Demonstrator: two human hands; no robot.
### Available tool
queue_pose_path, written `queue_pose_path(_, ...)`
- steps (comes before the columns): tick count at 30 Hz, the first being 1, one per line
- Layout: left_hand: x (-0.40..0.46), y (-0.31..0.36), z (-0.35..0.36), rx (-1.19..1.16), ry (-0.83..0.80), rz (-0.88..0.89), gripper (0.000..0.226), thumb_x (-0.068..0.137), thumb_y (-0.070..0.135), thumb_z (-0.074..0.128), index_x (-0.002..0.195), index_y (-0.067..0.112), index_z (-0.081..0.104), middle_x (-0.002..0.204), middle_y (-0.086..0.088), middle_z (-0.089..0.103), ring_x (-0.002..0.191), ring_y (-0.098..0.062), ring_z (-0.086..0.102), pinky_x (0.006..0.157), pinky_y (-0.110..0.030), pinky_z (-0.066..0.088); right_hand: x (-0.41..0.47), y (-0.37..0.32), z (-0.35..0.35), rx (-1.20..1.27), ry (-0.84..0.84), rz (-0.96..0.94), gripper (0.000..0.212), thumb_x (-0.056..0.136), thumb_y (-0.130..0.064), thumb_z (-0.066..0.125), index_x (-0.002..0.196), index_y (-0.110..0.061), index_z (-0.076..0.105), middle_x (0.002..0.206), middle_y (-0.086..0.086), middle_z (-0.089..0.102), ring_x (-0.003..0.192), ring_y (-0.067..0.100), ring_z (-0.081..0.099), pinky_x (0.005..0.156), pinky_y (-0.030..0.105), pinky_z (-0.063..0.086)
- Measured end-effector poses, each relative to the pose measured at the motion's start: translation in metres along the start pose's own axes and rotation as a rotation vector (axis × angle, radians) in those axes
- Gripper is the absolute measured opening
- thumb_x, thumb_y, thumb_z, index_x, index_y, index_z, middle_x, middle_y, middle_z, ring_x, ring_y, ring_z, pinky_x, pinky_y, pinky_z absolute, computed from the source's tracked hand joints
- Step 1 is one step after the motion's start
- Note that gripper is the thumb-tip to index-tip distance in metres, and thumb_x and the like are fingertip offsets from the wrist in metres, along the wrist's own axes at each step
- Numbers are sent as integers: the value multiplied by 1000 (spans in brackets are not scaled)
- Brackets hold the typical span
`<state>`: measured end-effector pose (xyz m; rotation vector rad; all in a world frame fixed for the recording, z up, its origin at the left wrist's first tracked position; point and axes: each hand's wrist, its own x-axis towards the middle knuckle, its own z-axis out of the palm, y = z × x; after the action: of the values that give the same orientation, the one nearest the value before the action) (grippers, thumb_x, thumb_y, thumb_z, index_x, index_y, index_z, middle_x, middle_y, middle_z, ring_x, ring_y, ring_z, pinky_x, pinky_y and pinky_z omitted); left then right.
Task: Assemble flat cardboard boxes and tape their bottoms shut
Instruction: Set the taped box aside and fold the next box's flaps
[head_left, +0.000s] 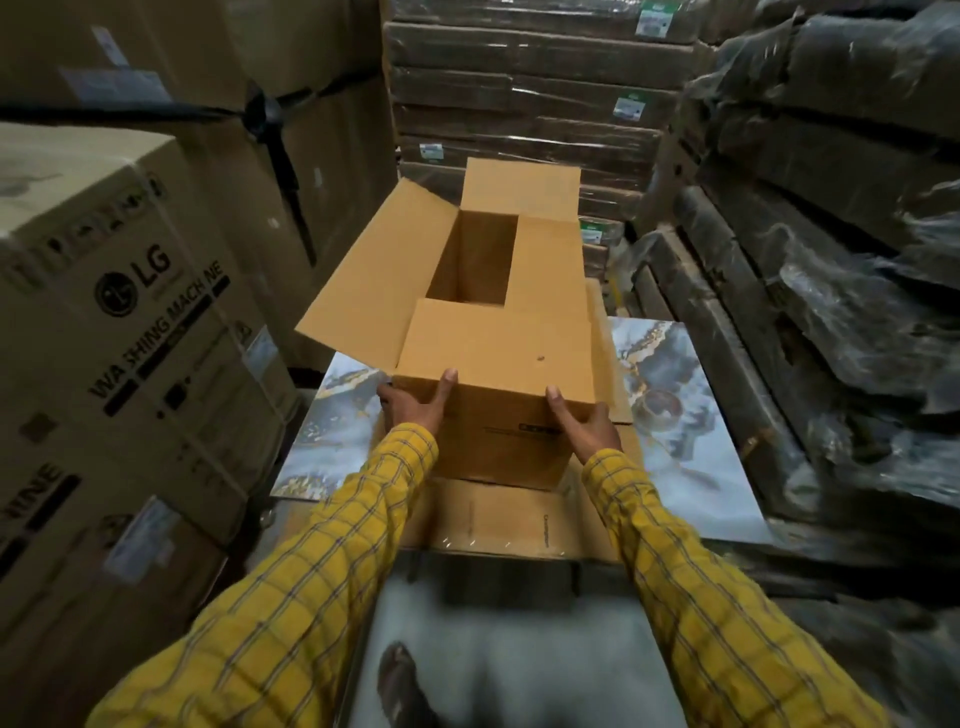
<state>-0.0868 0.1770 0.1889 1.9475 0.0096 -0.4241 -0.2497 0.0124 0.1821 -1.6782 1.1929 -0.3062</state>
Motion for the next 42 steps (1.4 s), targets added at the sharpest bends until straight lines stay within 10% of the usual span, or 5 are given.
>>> queue_pose_path(12,7,24,-34,558,-383,-213,120,77,89,38,150,-6,27,148,-29,43,121,-49,55,83,-52,57,8,0,-4,10,-17,-41,109,67,-87,62,144,-13,40,143,9,52,128,31,52,109,42,43)
queue_pose_path(18,24,71,-59,444,-533,535,52,95,64,48,74,19,65,72,-5,72,70,-21,66,79,-45,58,41,-67,-10,-134,204,-156,112,68,-74,75,152,-15,28,155,12,32,142,36,34,116,50,34)
queue_pose_path(26,143,122,-28,696,-318,851,43,106,29,42,148,15,44,156,-18,36,150,-33,23,119,-38,19,113,-172,41,-641,98,-144,108,68,-76,72,153,-26,27,161,11,18,148,42,18,114,68,22)
queue_pose_path(34,244,127,23,1263,-475,821,60,107,46,24,159,19,14,168,-4,6,154,-31,0,121,-53,6,158,-190,79,-856,9,136,98,71,-60,78,150,-34,26,162,17,-3,145,59,-5,105,84,13)
queue_pose_path(42,266,102,26,1263,-460,839,66,107,39,32,159,12,2,167,-6,-10,154,-24,2,120,-45,19,174,-211,55,-1002,-114,6,96,69,-61,76,145,-19,33,144,25,40,133,47,41,107,55,43)
